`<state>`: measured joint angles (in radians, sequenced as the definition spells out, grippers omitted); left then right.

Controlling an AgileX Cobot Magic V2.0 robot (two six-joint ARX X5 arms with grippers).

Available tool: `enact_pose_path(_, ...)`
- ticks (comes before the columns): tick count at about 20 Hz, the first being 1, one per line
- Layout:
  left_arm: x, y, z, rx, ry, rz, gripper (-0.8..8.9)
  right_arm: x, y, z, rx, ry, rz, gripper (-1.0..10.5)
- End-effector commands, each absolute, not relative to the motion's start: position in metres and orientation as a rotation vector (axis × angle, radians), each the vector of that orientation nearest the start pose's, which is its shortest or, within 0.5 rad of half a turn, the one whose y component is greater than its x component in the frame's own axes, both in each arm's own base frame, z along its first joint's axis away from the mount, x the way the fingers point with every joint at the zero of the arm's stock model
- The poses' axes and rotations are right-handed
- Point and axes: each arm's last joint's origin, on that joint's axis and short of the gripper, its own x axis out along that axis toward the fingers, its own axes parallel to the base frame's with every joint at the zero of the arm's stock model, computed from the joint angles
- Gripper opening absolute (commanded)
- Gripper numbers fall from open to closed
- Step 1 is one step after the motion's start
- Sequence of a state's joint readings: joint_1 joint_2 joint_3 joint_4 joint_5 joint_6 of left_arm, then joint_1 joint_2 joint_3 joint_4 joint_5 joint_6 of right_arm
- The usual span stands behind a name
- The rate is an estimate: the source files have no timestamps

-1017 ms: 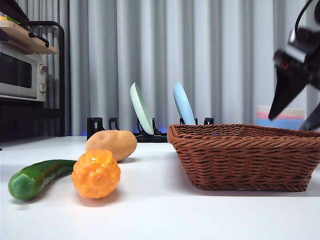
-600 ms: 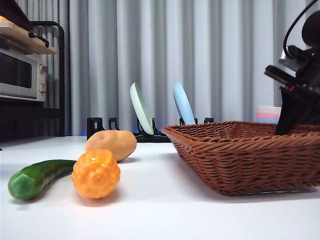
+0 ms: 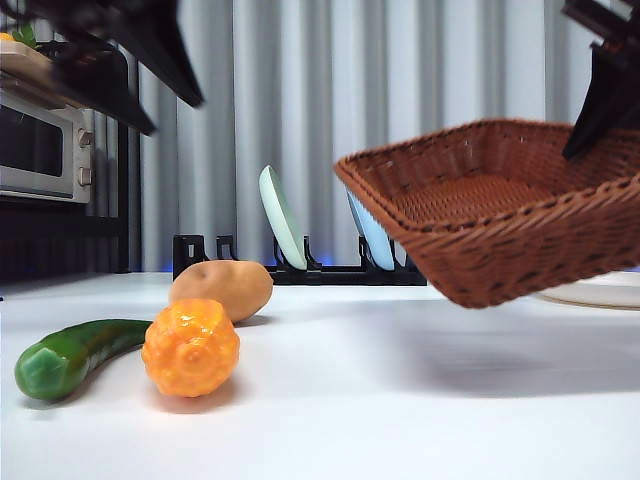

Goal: Pick up the basket,pick up the corn from the table,pick up the potato from the table,pick up the cucumber from the table,put all items into the basket

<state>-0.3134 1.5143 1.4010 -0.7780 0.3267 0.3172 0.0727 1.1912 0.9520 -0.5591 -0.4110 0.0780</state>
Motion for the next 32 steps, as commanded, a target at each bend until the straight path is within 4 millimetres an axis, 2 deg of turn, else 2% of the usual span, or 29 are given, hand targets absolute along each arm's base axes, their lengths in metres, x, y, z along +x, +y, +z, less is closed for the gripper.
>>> enact_pose_path(1,0.314,-0.127,0.309,0.377,0.845,-0.760,4.77,0.235,0.029,0.290,0.208,0.772,0.438,-0.2)
enact_pose_path(4,0.325,-0.150,0.283,0.504,0.897,-0.817,4.75,0.233,0.029,0.293,0.206,0.760,0.440,-0.2)
enact_pose_path(7,0.334,-0.163,0.256,0.598,0.939,-0.872,4.67,0.232,0.029,0.293,0.206,0.763,0.440,-0.2)
enact_pose_path(16,0.357,-0.167,0.204,0.649,1.026,-0.891,4.31,0.231,0.029,0.292,0.204,0.769,0.440,-0.2)
enact_pose_path(18,0.360,-0.168,0.198,0.649,1.032,-0.892,4.20,0.231,0.029,0.292,0.204,0.769,0.440,-0.2)
enact_pose_path(20,0.360,-0.169,0.197,0.649,1.031,-0.891,2.85,0.231,0.029,0.292,0.204,0.769,0.441,-0.2)
enact_pose_path(22,0.361,-0.168,0.197,0.654,1.030,-0.884,0.19,0.231,0.029,0.292,0.204,0.769,0.440,-0.2)
enact_pose_path(23,0.361,-0.168,0.198,0.652,1.031,-0.879,-0.08,0.231,0.029,0.292,0.206,0.770,0.440,-0.2)
enact_pose_path(25,0.362,-0.167,0.209,0.601,1.042,-0.846,-0.08,0.232,0.029,0.292,0.208,0.768,0.439,-0.2)
enact_pose_path(27,0.365,-0.168,0.239,0.482,1.020,-0.778,-0.08,0.234,0.029,0.293,0.228,0.756,0.433,-0.2)
enact_pose_path(30,0.356,-0.171,0.297,0.360,0.895,-0.787,-0.08,0.239,0.034,0.292,0.260,0.743,0.435,-0.2)
enact_pose_path(32,0.339,-0.170,0.341,0.305,0.788,-0.772,-0.08,0.243,0.037,0.289,0.281,0.759,0.435,-0.2)
